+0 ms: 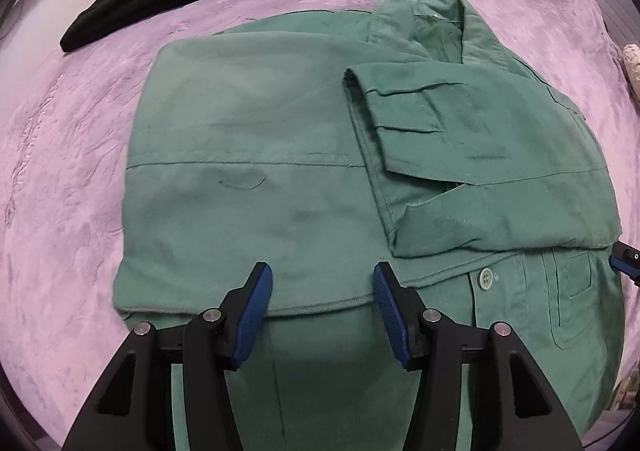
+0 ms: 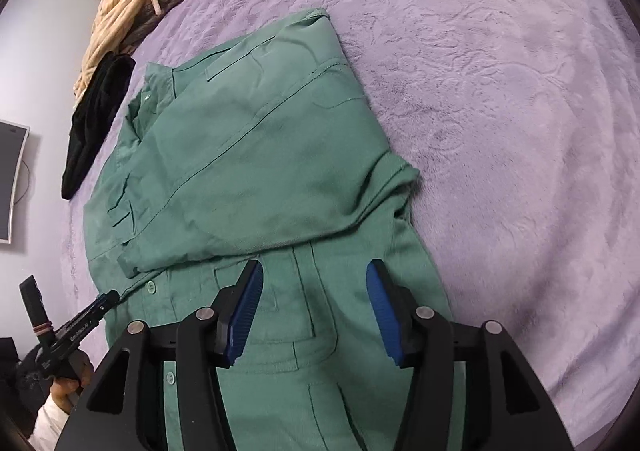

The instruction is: Fold small clothes

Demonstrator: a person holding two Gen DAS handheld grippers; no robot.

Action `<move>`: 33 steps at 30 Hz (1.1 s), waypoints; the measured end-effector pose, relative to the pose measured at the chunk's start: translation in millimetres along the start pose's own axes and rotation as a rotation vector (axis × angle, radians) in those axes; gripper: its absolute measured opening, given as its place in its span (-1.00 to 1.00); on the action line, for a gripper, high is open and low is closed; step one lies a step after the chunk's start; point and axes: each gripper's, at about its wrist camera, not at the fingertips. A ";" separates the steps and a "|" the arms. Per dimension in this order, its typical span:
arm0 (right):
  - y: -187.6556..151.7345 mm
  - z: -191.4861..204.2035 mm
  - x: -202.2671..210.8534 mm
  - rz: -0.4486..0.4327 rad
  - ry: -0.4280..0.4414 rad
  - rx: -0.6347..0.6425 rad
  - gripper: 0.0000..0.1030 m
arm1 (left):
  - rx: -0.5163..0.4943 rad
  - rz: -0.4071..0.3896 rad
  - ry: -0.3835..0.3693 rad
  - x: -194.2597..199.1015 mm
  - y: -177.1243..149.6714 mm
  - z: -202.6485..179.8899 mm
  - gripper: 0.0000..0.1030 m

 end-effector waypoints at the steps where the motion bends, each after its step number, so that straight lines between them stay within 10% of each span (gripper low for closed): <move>1: -4.8 1.2 4.2 0.002 0.002 0.000 0.16 | 0.008 0.003 0.002 4.4 -4.1 2.9 0.06; 15: -68.2 33.1 39.6 0.060 0.051 0.000 0.45 | 0.051 0.085 0.001 52.8 -71.7 10.0 0.06; 18: -78.2 40.4 43.1 0.075 0.056 0.015 0.45 | 0.064 0.078 0.020 62.6 -85.6 10.6 0.91; 33: -106.7 53.5 66.4 0.077 0.090 0.068 0.74 | 0.087 0.098 0.009 93.9 -121.8 6.4 0.93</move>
Point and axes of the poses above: each gripper's, at about its wrist camera, not at the fingertips, and x roughly against the way its jaws point, z to its left, y to its top, and after that the axes turned 2 degrees about -x, right-handed
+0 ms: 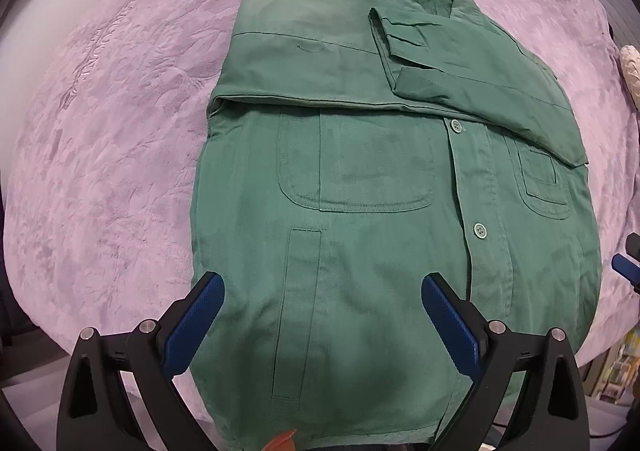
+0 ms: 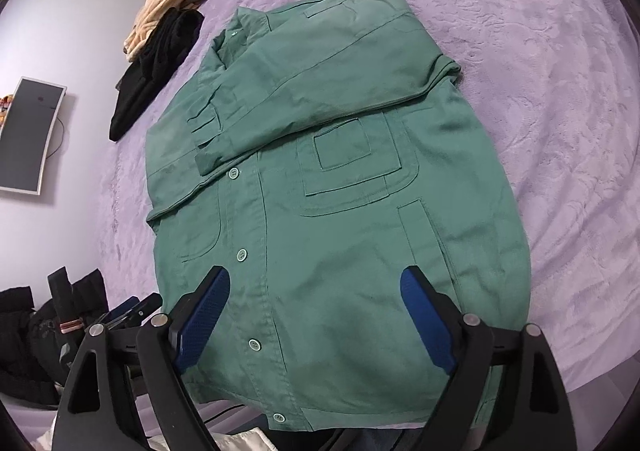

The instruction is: Fold small clothes

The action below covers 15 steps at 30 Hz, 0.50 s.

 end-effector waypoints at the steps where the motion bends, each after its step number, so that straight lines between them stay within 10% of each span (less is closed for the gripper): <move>1: -1.0 -0.6 0.3 0.003 0.002 -0.003 0.74 | -0.002 -0.002 0.000 1.4 -1.1 0.2 0.93; 15: -16.6 -3.6 -2.7 0.017 0.099 -0.052 0.76 | -0.012 0.004 0.005 7.2 -8.2 6.0 0.93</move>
Point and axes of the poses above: each gripper's, at about its wrist camera, not at the fingertips, and x roughly against the way its jaws point, z to its left, y to its top, and after that the axes turned 2 degrees about -x, right-handed
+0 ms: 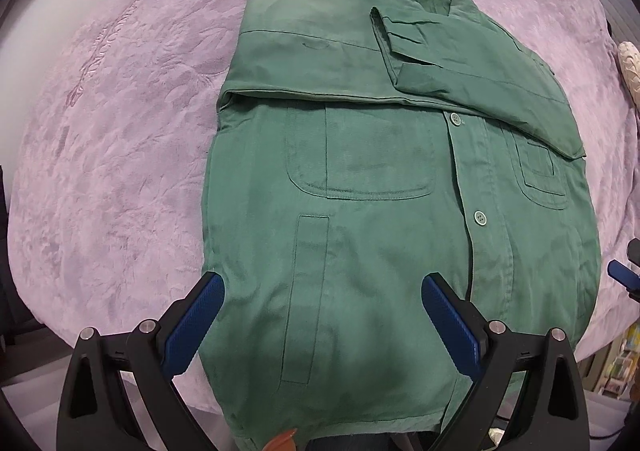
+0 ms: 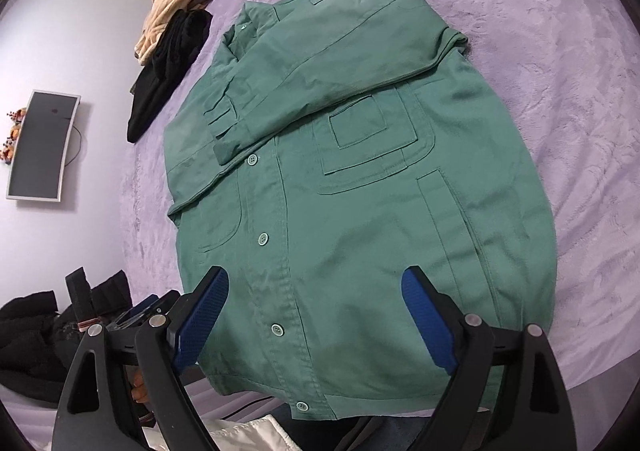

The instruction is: Fold small clothes

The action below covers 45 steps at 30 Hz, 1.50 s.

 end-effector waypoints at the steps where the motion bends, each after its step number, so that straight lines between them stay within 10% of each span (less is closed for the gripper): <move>1: 0.1 0.0 0.2 -0.007 0.004 -0.005 0.76 | -0.004 -0.001 0.002 0.4 -0.4 0.0 0.93; 27: 1.7 -37.7 -17.1 0.083 -0.040 -0.116 0.76 | -0.002 0.063 -0.002 -22.2 -12.0 9.9 0.93; 38: -12.4 -133.5 30.2 -0.003 -0.216 -0.223 0.76 | 0.111 0.151 -0.091 -50.8 -48.3 79.2 0.93; 45: -47.2 -173.2 4.2 0.129 -0.132 -0.319 0.76 | 0.104 0.222 -0.196 -66.3 -73.3 75.3 0.93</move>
Point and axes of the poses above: each gripper's, at about its wrist camera, not at the fingertips, and x roughly against the way its jaws point, z to its left, y to its top, and after that the axes turned 2 degrees about -x, right-handed
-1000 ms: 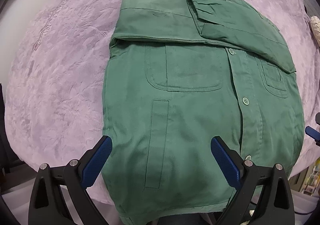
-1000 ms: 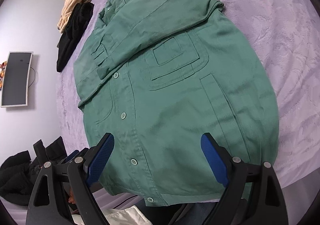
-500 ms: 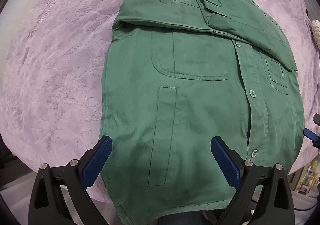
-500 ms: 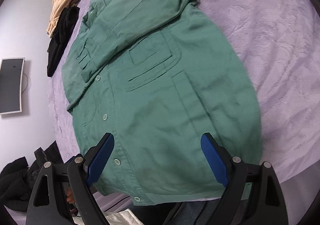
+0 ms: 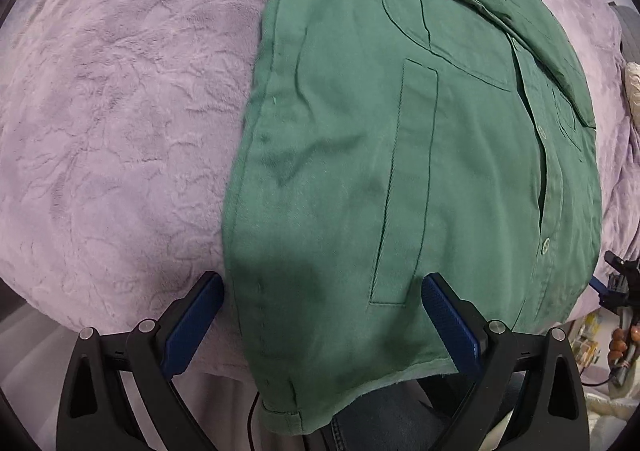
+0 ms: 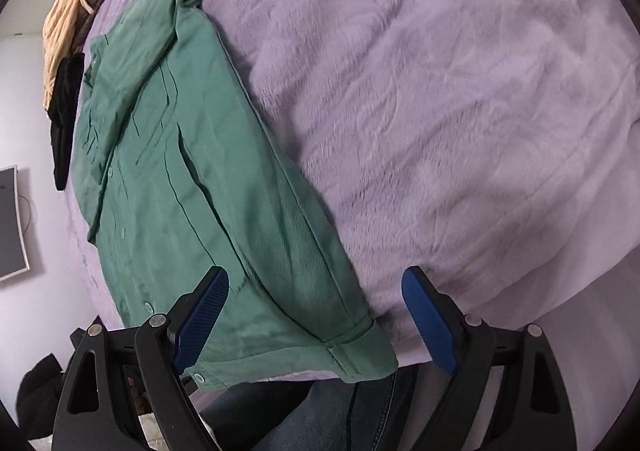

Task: Fold small clothes
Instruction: 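Move both open grippers down to the jacket hem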

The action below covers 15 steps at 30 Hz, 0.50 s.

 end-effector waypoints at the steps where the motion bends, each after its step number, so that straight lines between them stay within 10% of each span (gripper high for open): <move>1: -5.5 -0.3 -7.2 0.026 0.010 -0.003 0.76 | -0.006 0.008 -0.012 -1.3 -2.2 -1.6 0.93; 15: -26.6 -12.0 -23.9 0.083 0.101 0.022 0.76 | -0.042 0.099 -0.052 -19.4 -28.8 -21.7 0.93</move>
Point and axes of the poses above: each gripper's, at about its wrist camera, not at the fingertips, and x roughly against the way its jaws point, z to its left, y to its top, and after that the axes turned 2 degrees about -x, right-handed
